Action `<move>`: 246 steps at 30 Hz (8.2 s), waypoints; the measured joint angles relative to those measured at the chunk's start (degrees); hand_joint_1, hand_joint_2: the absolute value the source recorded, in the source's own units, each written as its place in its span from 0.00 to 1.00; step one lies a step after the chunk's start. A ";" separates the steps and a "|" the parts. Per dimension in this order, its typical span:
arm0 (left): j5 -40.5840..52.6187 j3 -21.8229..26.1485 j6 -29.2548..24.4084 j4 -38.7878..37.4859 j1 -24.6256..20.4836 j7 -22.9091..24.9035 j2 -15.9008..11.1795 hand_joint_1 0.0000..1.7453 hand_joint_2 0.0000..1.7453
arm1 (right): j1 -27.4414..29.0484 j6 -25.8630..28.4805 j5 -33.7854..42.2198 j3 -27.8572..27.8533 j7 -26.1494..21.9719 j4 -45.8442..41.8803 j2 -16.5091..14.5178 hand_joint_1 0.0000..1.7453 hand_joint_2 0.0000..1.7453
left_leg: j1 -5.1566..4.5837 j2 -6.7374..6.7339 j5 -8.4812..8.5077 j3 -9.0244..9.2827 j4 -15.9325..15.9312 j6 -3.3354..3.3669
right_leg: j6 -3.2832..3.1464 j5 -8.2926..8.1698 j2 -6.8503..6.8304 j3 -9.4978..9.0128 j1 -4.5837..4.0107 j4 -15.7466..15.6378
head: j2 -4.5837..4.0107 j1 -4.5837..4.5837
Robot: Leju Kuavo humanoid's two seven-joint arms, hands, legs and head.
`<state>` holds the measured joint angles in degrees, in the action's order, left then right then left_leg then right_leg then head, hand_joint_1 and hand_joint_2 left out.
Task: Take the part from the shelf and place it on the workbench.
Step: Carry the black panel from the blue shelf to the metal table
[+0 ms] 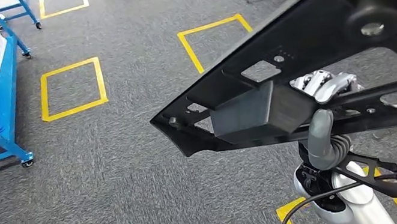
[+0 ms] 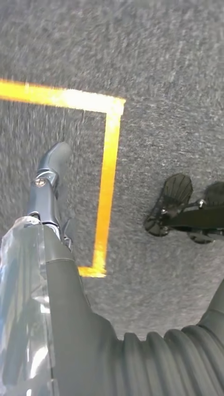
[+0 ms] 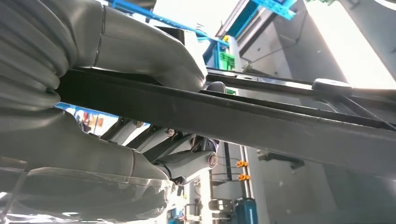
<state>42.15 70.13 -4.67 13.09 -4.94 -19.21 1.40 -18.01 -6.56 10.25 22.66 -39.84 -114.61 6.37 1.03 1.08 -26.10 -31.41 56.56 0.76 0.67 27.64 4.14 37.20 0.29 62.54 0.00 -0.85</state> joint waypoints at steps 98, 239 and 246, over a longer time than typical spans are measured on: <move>1.68 -0.26 4.21 -0.46 -0.50 2.85 1.47 0.00 1.00 | -5.89 -3.71 7.61 2.12 5.80 5.05 -0.54 1.00 1.00 | -0.05 -4.88 -0.77 0.06 0.29 0.18 | 1.56 0.43 -4.82 2.64 0.53 5.51 | 0.00 -0.15; 2.59 -0.97 7.00 -0.48 0.53 1.19 1.64 0.00 1.00 | -7.65 0.82 -0.67 2.39 17.51 11.08 -0.33 1.00 1.00 | -0.73 -1.01 4.03 -8.30 3.55 -0.99 | -0.65 5.06 -3.56 -11.31 0.08 -5.37 | 0.01 0.64; 2.61 -0.96 6.57 -0.48 0.02 1.32 1.62 0.00 1.00 | -7.66 0.28 -0.64 1.98 17.47 11.15 -0.40 1.00 1.00 | -0.65 -0.69 2.05 -3.54 1.49 1.29 | 1.13 4.72 -3.73 -2.63 0.34 9.22 | 0.01 0.47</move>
<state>44.76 69.17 1.90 12.61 -4.92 -17.90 3.02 -25.67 -6.27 9.60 24.64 -22.37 -103.47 5.97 0.38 0.39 -24.05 -34.95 58.05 2.06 1.80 32.36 0.41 34.58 0.64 71.76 0.01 -0.38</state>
